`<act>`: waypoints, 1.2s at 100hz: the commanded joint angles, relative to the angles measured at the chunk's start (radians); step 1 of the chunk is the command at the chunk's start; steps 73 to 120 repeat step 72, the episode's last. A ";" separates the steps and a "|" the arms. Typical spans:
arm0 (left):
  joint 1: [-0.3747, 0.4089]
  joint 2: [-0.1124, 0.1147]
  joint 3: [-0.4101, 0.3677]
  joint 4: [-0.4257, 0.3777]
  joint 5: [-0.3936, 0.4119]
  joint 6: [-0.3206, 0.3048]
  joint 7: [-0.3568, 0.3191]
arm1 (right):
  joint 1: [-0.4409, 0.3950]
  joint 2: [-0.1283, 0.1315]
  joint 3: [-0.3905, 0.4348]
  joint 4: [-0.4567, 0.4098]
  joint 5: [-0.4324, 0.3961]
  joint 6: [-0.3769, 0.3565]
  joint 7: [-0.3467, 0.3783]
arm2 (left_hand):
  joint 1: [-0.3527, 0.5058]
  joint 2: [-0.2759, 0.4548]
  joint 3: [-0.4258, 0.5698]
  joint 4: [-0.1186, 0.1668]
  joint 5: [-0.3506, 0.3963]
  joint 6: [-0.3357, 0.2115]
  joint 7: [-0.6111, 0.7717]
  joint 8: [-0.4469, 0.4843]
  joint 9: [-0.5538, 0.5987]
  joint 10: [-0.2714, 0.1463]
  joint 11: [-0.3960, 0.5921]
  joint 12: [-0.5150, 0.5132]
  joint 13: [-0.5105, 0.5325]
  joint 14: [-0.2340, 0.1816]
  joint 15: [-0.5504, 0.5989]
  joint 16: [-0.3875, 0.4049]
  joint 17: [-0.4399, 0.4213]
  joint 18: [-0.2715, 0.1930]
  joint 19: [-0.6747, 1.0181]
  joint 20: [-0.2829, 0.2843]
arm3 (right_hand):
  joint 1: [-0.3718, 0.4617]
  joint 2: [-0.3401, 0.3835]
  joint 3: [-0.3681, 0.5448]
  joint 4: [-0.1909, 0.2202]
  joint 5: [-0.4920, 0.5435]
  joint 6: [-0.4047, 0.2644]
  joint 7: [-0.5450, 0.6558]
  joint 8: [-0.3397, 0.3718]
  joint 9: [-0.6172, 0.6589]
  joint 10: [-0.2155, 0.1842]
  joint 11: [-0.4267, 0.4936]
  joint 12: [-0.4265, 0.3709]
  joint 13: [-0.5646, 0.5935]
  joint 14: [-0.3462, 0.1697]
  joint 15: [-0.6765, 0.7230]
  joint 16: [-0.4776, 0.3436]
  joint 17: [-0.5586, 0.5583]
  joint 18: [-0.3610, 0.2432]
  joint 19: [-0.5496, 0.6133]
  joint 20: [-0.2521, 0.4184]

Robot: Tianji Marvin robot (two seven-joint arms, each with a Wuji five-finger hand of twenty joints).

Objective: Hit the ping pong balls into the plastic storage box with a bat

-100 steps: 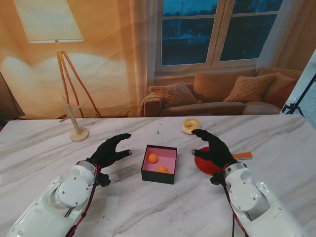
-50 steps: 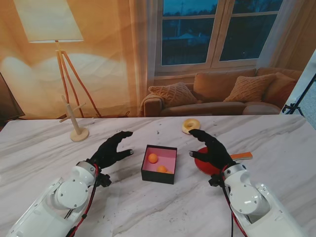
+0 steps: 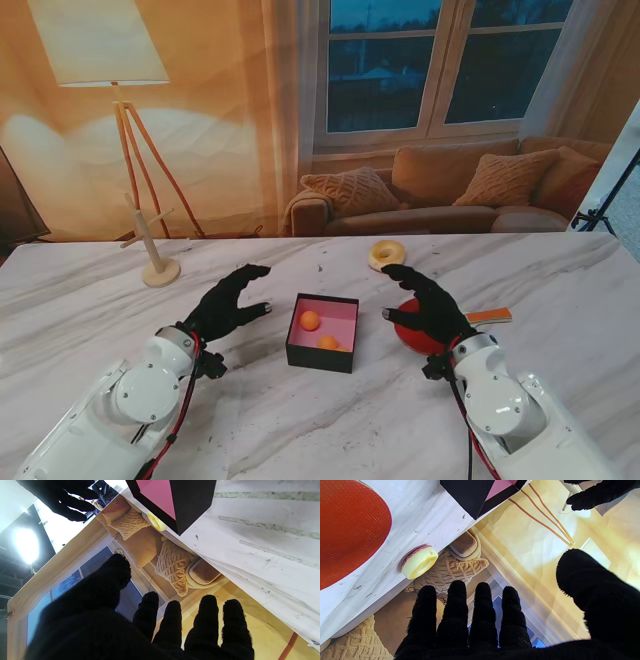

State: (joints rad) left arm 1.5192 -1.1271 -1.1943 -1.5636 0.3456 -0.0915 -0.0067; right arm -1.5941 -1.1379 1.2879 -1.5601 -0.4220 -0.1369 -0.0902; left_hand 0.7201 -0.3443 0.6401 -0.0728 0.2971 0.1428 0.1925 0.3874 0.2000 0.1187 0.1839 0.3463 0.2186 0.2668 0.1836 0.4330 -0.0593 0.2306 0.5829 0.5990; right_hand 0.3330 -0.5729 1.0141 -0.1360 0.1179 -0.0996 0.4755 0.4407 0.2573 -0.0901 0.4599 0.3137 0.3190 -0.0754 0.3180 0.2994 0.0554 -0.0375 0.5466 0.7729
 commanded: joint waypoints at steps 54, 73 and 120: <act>0.000 -0.004 0.004 -0.005 -0.007 0.003 -0.012 | 0.001 0.001 -0.004 0.011 -0.005 -0.018 0.006 | -0.022 -0.004 0.003 0.014 -0.022 -0.024 0.004 -0.005 -0.011 -0.049 0.020 -0.012 -0.033 -0.034 -0.005 -0.001 -0.015 -0.046 -0.038 -0.002 | -0.029 0.015 -0.017 0.040 -0.033 0.004 0.011 0.003 -0.046 -0.004 0.008 -0.006 0.013 -0.003 0.011 0.008 -0.018 -0.017 0.027 -0.003; 0.004 -0.004 0.000 -0.007 -0.001 0.000 -0.006 | 0.001 0.001 -0.006 0.012 -0.004 -0.023 0.006 | -0.024 -0.003 0.003 0.013 -0.022 -0.025 0.004 -0.006 -0.009 -0.047 0.022 -0.014 -0.035 -0.035 -0.006 -0.002 -0.017 -0.043 -0.044 -0.003 | -0.031 0.013 -0.018 0.039 -0.035 0.009 0.015 0.002 -0.050 -0.005 0.007 -0.007 0.013 -0.005 0.009 0.007 -0.020 -0.017 0.029 -0.008; 0.004 -0.004 0.000 -0.007 -0.001 0.000 -0.006 | 0.001 0.001 -0.006 0.012 -0.004 -0.023 0.006 | -0.024 -0.003 0.003 0.013 -0.022 -0.025 0.004 -0.006 -0.009 -0.047 0.022 -0.014 -0.035 -0.035 -0.006 -0.002 -0.017 -0.043 -0.044 -0.003 | -0.031 0.013 -0.018 0.039 -0.035 0.009 0.015 0.002 -0.050 -0.005 0.007 -0.007 0.013 -0.005 0.009 0.007 -0.020 -0.017 0.029 -0.008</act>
